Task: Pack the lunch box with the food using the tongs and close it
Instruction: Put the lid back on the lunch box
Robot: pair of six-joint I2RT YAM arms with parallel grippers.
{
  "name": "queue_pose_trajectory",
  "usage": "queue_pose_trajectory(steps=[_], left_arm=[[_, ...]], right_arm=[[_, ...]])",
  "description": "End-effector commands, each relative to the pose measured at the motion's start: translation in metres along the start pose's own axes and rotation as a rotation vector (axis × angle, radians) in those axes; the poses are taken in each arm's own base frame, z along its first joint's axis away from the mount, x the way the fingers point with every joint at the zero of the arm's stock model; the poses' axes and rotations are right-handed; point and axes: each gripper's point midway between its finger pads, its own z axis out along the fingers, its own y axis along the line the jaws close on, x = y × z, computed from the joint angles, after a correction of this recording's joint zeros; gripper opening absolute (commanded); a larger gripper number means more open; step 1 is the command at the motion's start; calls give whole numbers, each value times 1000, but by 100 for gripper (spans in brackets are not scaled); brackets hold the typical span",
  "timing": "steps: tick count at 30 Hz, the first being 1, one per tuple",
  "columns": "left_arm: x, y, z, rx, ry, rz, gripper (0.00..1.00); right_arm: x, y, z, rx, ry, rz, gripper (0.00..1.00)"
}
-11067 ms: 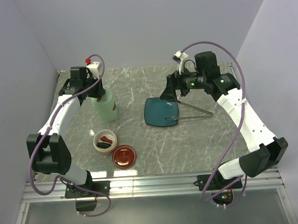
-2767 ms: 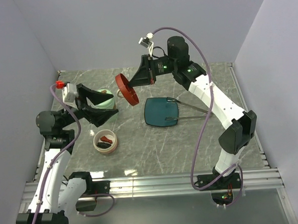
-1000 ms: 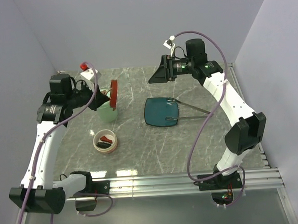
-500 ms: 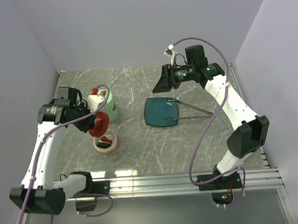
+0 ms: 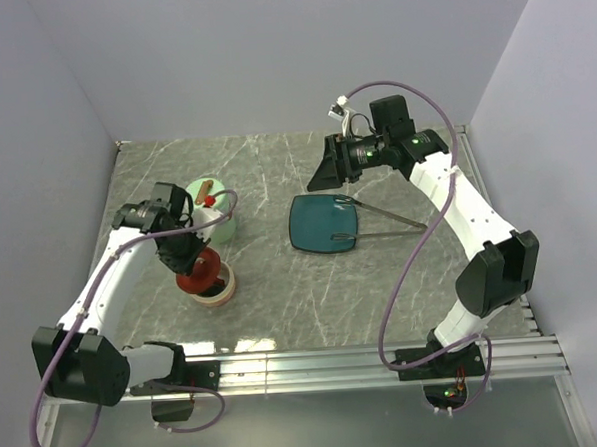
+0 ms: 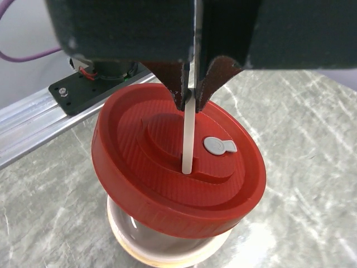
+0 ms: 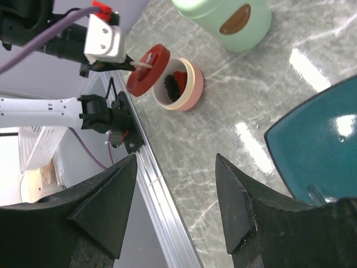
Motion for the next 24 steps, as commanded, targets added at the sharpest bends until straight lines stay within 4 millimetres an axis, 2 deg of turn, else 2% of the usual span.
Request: queue_pose_trajectory(steps=[1,7,13,24], left_arm=[[-5,2,13,-38,15,-27,0],[-13,-5,32,-42,58,-28,0],[-13,-15,48,-44,130,-15,0],[-3,-24,48,-21,187,-16,0]], right_arm=[[-3,18,-12,-8,-36,-59,65],[-2,18,-17,13,-38,-73,65],[1,13,-19,37,-36,-70,64],[5,10,-25,51,-35,-72,64]])
